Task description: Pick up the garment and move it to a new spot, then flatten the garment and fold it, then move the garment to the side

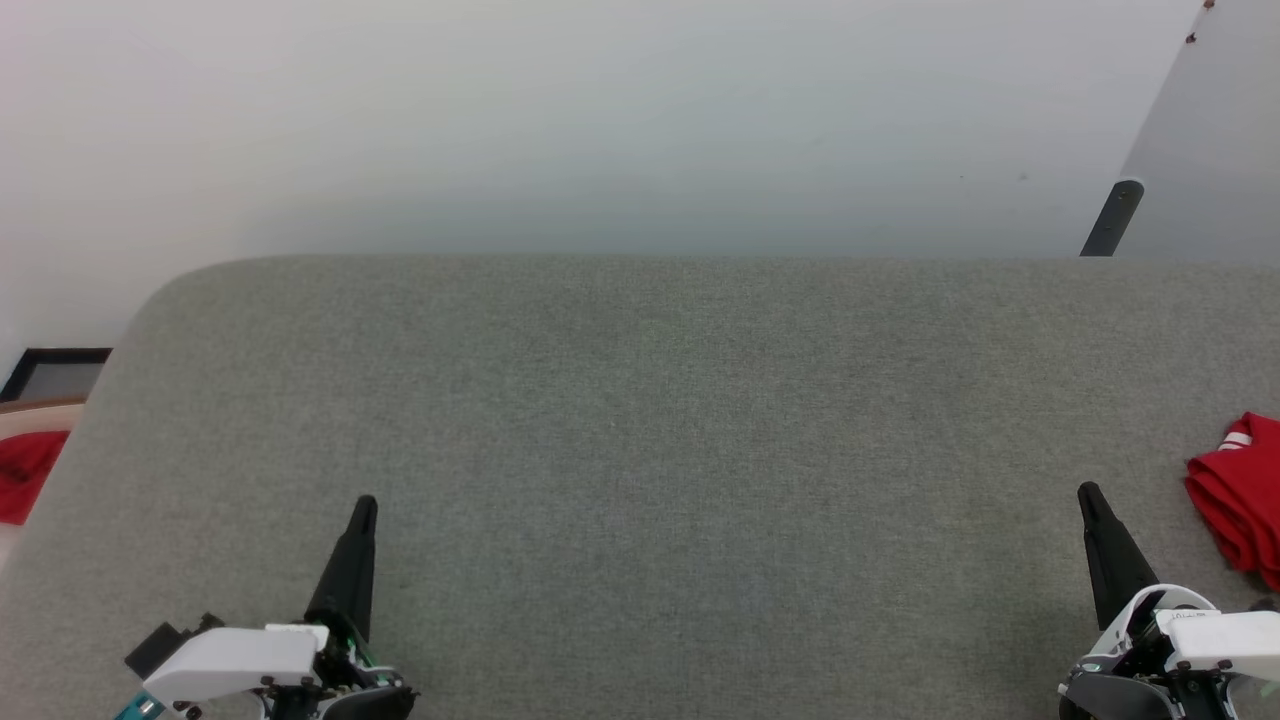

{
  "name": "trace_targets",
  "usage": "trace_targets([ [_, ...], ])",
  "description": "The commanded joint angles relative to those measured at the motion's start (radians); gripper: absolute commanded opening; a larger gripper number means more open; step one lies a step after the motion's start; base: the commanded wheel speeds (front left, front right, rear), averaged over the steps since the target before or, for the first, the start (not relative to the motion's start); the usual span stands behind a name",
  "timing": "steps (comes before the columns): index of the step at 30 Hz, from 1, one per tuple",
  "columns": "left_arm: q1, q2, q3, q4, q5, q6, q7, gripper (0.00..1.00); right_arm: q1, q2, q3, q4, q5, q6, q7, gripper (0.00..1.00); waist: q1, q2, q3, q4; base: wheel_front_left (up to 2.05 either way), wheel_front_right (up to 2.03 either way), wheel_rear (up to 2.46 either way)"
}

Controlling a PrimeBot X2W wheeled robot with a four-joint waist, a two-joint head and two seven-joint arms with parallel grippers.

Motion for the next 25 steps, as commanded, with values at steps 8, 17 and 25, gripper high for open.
trace_targets([
  [8, -0.010, -0.002, 0.003, 0.001, 0.002, -0.003, 0.006, 0.00, -0.003, 0.004, -0.001, 0.000, 0.002, 0.000, 0.002, 0.00, -0.0001, 0.0000, 0.000, 0.000, 0.00, 0.00, 0.00],
  [17, -0.010, -0.003, 0.005, 0.002, 0.002, -0.003, 0.007, 0.00, -0.003, 0.004, -0.001, 0.000, 0.002, 0.000, 0.002, 0.00, -0.0001, 0.0000, 0.000, 0.000, 0.00, 0.00, 0.00],
  [25, -0.010, -0.004, 0.005, 0.002, 0.004, -0.003, 0.006, 0.00, -0.003, 0.004, -0.001, 0.000, 0.002, 0.000, 0.002, 0.00, -0.0001, 0.0000, 0.000, 0.000, 0.00, 0.00, 0.00],
])
